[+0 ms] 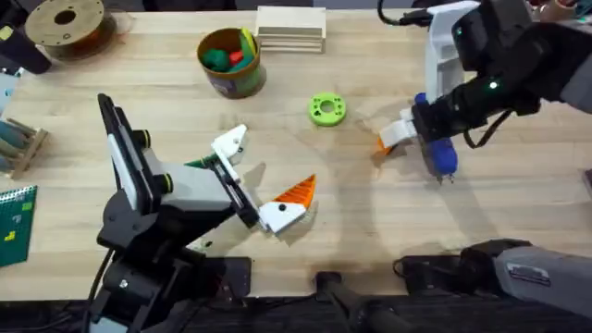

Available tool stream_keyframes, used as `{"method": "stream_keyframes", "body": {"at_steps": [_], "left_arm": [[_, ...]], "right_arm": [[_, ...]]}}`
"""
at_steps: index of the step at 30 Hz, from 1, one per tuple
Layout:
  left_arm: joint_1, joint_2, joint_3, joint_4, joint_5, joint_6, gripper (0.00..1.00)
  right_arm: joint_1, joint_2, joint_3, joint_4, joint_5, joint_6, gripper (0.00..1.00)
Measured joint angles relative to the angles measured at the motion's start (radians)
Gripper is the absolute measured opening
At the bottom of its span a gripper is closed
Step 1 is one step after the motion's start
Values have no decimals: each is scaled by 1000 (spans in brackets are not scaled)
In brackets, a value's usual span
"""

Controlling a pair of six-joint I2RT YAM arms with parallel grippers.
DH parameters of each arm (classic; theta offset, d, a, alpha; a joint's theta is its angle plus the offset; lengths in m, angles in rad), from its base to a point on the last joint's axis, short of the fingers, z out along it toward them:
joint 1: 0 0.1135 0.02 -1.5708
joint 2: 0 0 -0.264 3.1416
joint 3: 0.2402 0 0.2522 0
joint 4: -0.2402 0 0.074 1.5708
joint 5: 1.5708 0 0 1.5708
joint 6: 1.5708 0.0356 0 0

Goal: Pick up the gripper from the table and insert it into the empty holder that is missing its gripper. Then pick up a screw, insert it into the mounting hole, and use the screwdriver to tighten it. Finally, clean up the table by picking up the vegetable and placing it into the bucket.

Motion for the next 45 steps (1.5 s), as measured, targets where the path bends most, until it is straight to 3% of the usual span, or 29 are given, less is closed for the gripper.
{"method": "stream_keyframes", "body": {"at_steps": [16,19,21,28,32,35,39,42,45], "left_arm": [[0,0,0,0,0,0,987],[0,0,0,0,0,0,987],[0,0,0,0,0,0,987],[0,0,0,0,0,0,987],[0,0,0,0,0,0,987],[0,0,0,0,0,0,987],[0,0,0,0,0,0,987],[0,0,0,0,0,0,987],[0,0,0,0,0,0,987]], "right_arm": [[48,19,0,26,5,-90,418],[48,19,0,27,9,-96,239],[48,19,1,29,12,-101,43],[48,12,23,-11,15,-104,20],[40,-52,76,-48,5,-99,19],[-11,-141,111,-23,-74,-94,19],[-155,-214,106,55,-318,-64,18],[-232,-194,51,182,-564,-21,18],[-236,-121,-15,289,-762,76,17]]}}
